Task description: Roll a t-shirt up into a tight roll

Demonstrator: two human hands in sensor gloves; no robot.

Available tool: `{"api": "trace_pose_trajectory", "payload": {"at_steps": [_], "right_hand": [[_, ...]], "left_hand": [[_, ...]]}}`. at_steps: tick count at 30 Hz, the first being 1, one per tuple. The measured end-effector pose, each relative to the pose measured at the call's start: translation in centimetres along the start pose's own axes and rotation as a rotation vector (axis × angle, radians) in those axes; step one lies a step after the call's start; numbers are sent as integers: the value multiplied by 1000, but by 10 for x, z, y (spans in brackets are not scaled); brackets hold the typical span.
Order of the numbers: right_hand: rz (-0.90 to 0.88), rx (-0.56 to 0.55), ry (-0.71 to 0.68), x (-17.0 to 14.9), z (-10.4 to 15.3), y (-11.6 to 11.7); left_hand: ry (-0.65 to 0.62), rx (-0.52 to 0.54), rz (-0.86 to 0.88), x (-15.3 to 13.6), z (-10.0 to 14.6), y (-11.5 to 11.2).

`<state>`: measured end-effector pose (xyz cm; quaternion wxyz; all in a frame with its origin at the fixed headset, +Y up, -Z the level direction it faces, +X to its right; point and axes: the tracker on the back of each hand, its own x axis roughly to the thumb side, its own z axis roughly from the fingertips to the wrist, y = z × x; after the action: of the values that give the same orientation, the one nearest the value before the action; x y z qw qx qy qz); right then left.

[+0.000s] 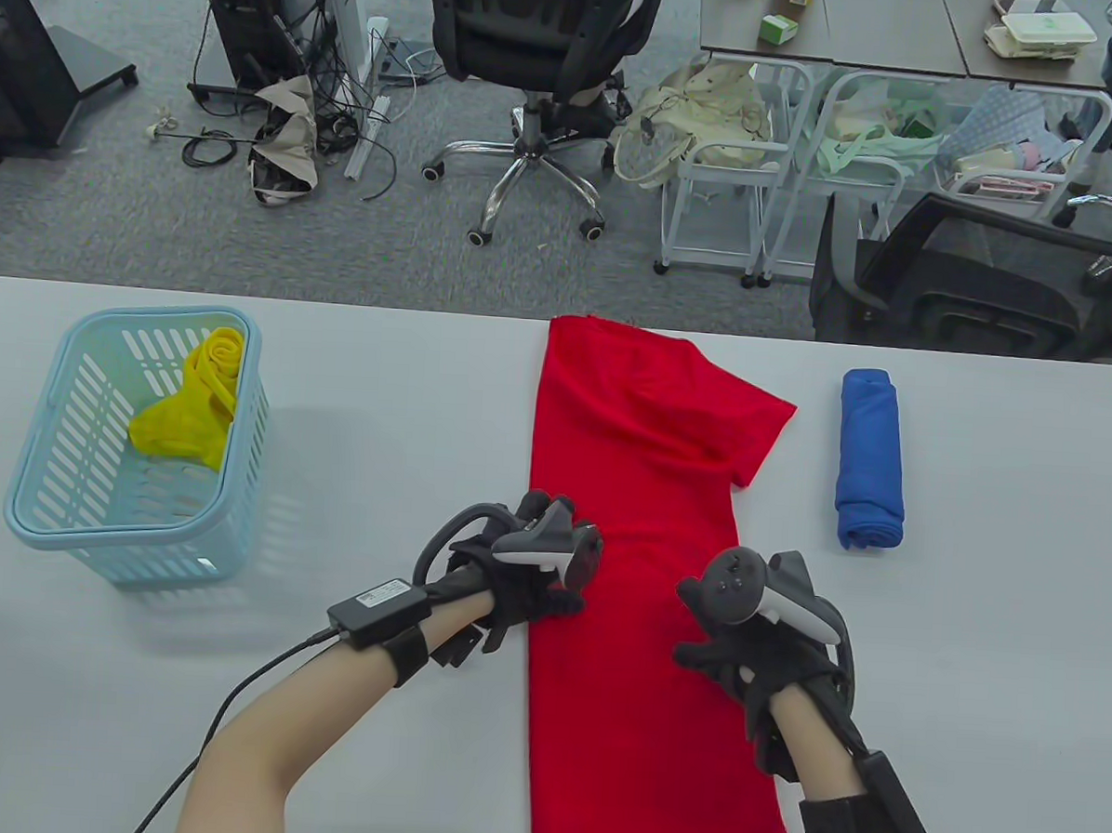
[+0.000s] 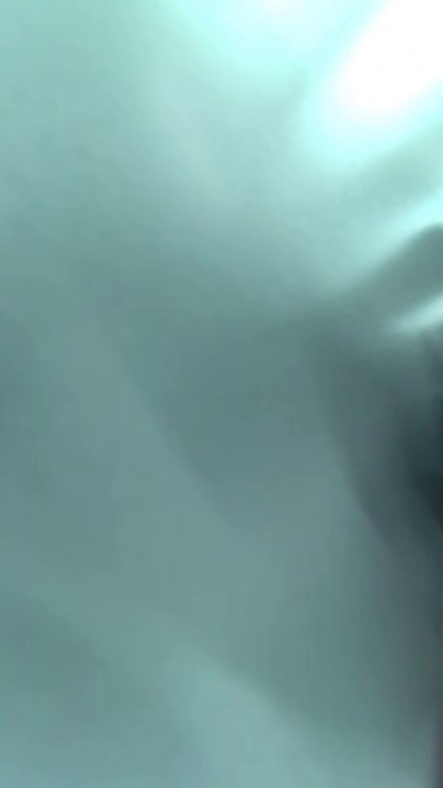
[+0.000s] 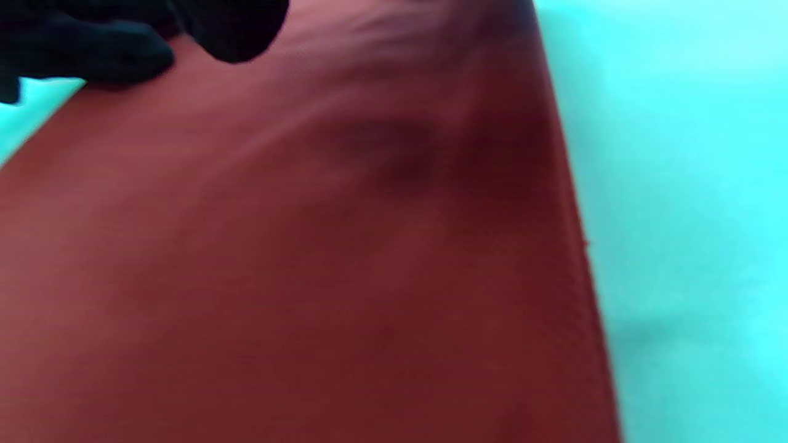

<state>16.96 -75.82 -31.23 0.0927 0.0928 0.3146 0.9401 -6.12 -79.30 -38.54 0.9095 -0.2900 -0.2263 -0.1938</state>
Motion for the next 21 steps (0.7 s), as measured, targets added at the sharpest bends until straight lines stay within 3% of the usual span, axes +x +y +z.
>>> {"api": "trace_pose_trajectory", "payload": {"at_steps": [5, 12, 16, 21], "right_hand": [[176, 53, -57, 32, 10, 28], [286, 26, -128, 73, 28, 27], [157, -35, -122, 71, 19, -9], [190, -192, -2, 76, -9, -77]], "left_hand": [[-3, -13, 37, -16, 30, -29], [-4, -1, 73, -21, 72, -65], [-11, 26, 140, -23, 76, -73], [-23, 72, 211, -25, 74, -80]]}}
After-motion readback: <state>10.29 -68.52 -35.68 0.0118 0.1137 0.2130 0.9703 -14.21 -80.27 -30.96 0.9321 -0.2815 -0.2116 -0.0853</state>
